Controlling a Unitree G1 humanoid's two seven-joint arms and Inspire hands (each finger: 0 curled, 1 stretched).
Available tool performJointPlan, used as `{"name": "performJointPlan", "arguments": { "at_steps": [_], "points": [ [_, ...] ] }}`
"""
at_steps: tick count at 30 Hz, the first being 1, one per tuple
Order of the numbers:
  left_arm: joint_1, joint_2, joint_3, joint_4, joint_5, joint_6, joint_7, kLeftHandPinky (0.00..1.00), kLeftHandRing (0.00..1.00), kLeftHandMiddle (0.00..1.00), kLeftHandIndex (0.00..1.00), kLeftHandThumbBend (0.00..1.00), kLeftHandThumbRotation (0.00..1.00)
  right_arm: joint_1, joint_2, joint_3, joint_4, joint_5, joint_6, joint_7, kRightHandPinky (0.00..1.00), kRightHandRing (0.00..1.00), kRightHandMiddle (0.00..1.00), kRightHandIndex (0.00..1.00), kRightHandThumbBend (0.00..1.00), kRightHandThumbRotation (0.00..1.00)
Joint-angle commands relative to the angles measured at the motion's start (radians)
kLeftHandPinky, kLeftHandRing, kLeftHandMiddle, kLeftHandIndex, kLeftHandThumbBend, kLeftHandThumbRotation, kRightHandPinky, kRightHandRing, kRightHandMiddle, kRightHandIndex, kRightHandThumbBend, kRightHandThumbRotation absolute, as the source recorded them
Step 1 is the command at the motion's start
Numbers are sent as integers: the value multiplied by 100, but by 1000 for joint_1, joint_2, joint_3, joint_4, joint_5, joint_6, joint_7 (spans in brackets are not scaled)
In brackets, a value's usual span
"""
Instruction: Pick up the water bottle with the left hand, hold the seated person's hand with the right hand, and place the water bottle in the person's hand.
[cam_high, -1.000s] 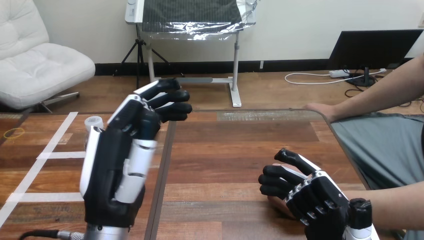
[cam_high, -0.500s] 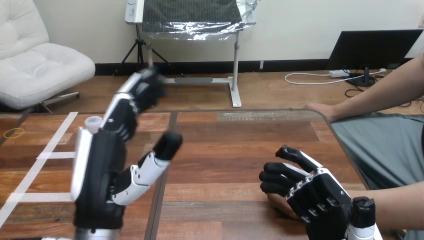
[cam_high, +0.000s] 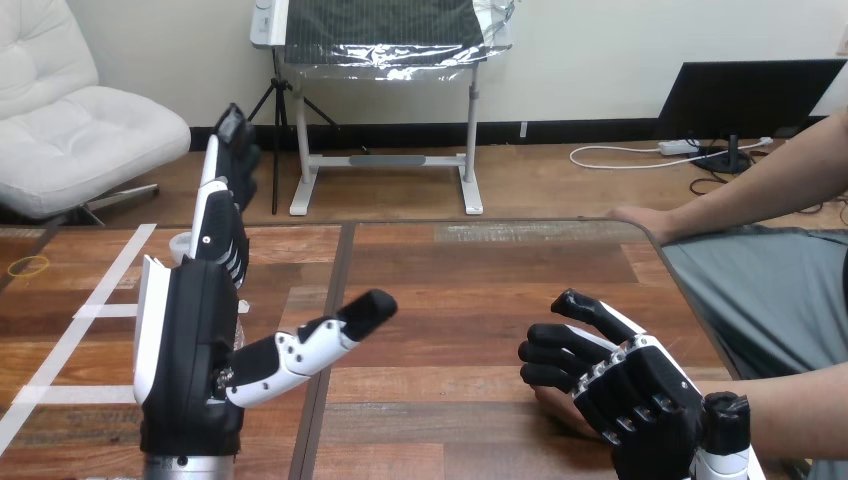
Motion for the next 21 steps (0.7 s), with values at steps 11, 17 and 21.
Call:
{"name": "performJointPlan", "arguments": {
  "at_steps": [11,17,21],
  "points": [
    [81,6,36,-29,35,-10,62,100,100,100,100,100,7,-33,7,-5,-34,-6,1,-1,70,73,74,79,68,100],
    [57,14,76,-21,63,4,96,100,100,100,100,100,3,-37,7,-5,-30,-4,0,1,70,73,74,79,67,100],
    [44,20,107,-20,103,26,129,100,100,100,100,100,5,-38,8,-4,-28,-5,1,1,69,73,74,78,68,100]
  ]
}}
